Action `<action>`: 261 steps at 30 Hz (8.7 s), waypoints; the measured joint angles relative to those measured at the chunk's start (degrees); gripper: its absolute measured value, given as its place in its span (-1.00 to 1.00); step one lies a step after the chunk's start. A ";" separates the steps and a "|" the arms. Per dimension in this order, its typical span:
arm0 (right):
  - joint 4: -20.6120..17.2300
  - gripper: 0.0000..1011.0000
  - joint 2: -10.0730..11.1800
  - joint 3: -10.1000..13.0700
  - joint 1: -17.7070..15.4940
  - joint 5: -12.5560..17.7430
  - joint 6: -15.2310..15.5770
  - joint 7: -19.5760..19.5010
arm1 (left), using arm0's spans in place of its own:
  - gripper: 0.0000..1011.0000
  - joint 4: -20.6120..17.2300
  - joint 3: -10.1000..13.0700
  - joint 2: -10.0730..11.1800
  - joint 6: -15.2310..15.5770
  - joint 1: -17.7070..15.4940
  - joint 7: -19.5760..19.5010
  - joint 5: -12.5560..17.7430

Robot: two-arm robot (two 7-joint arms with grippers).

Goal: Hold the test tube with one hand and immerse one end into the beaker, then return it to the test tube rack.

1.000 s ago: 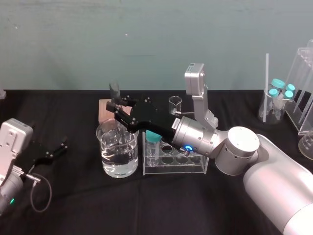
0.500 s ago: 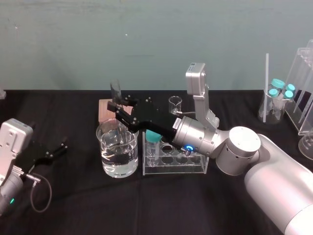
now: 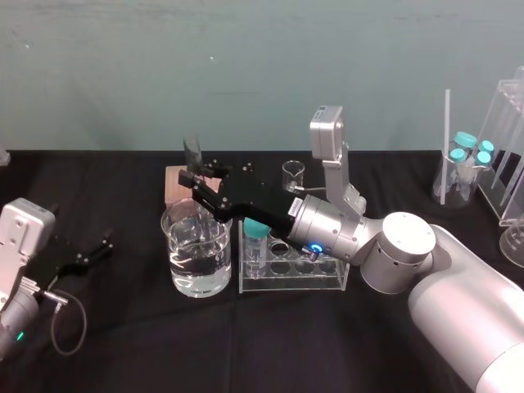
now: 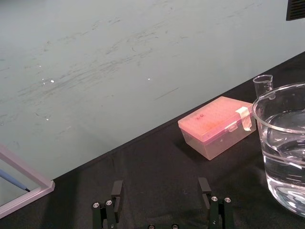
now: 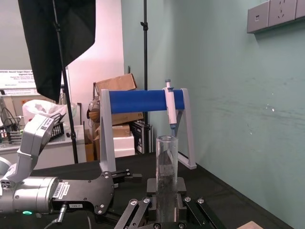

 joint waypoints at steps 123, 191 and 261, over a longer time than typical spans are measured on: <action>-21.06 -0.55 10.27 16.15 -17.92 -7.46 2.98 -19.77 | 0.98 0.00 0.00 0.00 0.00 0.00 0.00 0.00; -12.65 -0.55 8.03 14.33 -14.43 -8.53 2.94 -18.30 | 0.98 0.00 0.00 0.00 0.00 0.00 0.00 0.00; -13.08 -0.55 8.05 15.42 -16.94 -9.89 1.42 -19.29 | 0.98 0.00 0.00 0.00 0.00 0.00 0.00 0.00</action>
